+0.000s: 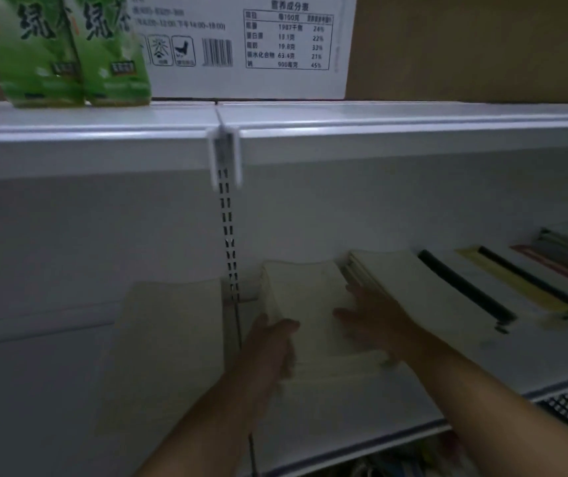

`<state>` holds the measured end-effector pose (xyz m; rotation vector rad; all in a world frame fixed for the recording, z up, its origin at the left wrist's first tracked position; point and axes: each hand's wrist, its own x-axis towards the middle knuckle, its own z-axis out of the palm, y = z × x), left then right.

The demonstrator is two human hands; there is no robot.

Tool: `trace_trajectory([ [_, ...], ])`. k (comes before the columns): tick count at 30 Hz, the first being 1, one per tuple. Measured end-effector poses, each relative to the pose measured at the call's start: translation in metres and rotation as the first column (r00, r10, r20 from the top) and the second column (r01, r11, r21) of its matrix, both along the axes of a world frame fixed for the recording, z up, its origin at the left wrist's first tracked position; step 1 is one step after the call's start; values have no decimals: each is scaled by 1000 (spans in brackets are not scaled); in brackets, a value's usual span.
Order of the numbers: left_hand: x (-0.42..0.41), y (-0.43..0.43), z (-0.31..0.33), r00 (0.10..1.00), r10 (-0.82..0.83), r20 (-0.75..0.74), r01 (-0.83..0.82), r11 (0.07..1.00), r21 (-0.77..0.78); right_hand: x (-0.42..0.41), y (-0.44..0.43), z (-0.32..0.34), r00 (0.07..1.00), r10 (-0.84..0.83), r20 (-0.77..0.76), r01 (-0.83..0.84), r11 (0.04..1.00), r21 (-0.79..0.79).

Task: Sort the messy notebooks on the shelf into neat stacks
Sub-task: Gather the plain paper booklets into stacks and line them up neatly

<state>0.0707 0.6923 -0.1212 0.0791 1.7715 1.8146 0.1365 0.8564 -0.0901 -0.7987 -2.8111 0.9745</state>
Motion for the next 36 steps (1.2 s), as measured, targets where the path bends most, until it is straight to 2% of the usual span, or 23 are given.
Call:
trace_trajectory([
  [1, -3, 4, -5, 1000, 24, -20, -25, 999, -28, 1, 1, -1, 1000, 23, -8, -23, 999, -46],
  [2, -2, 6, -4, 1000, 29, 4, -29, 999, -35, 2, 2, -1, 998, 1, -57, -10, 988, -155],
  [4, 0, 8, 1, 997, 56, 60, -53, 997, -54, 2, 6, -1, 986, -104, -127, 33, 884, -467],
  [5, -1, 9, 2, 997, 59, 53, -55, 996, -70, 0, 8, -2, 983, -127, -133, 32, 829, -559],
  [6, 0, 11, 4, 996, 67, 60, -63, 996, -63, -4, 13, -5, 985, -115, -127, 20, 813, -581],
  [9, 1, 15, 12, 993, 95, 75, -90, 994, -65, -11, 17, -8, 992, -43, -122, -33, 828, -560],
  [13, -3, 15, 22, 981, 188, 52, -188, 982, -4, -10, 9, -11, 969, -76, -234, -65, 840, -539],
  [15, -4, 18, 31, 977, 199, 77, -201, 979, 25, -8, 9, -15, 960, -73, -269, -75, 862, -502],
  [19, -3, 24, 36, 973, 204, 110, -210, 977, 43, -5, 13, -24, 943, -110, -314, -76, 847, -526],
  [22, -6, 29, 36, 987, 121, 103, -125, 992, 33, -6, 10, -29, 945, -137, -299, -40, 855, -518],
  [25, -10, 33, 33, 991, -20, 135, 33, 995, -91, -7, 9, -28, 953, -115, -279, -61, 832, -552],
  [27, -11, 32, 24, 995, -6, 101, 20, 990, -137, -8, 12, -29, 946, -82, -315, -115, 820, -560],
  [29, -6, 28, 14, 996, 40, 85, -31, 994, -104, -3, 13, -25, 936, -82, -342, -145, 797, -587],
  [32, 9, 22, 6, 994, 104, -37, -106, 994, -34, 2, 16, -25, 934, -98, -343, -172, 720, -673],
  [34, 25, 12, 7, 971, 142, -192, -139, 990, 32, 10, 16, -25, 945, -96, -314, -180, 648, -740],
  [36, 44, -1, 7, 926, 151, -345, -122, 987, 104, 19, 14, -24, 953, -35, -300, -210, 637, -741],
])
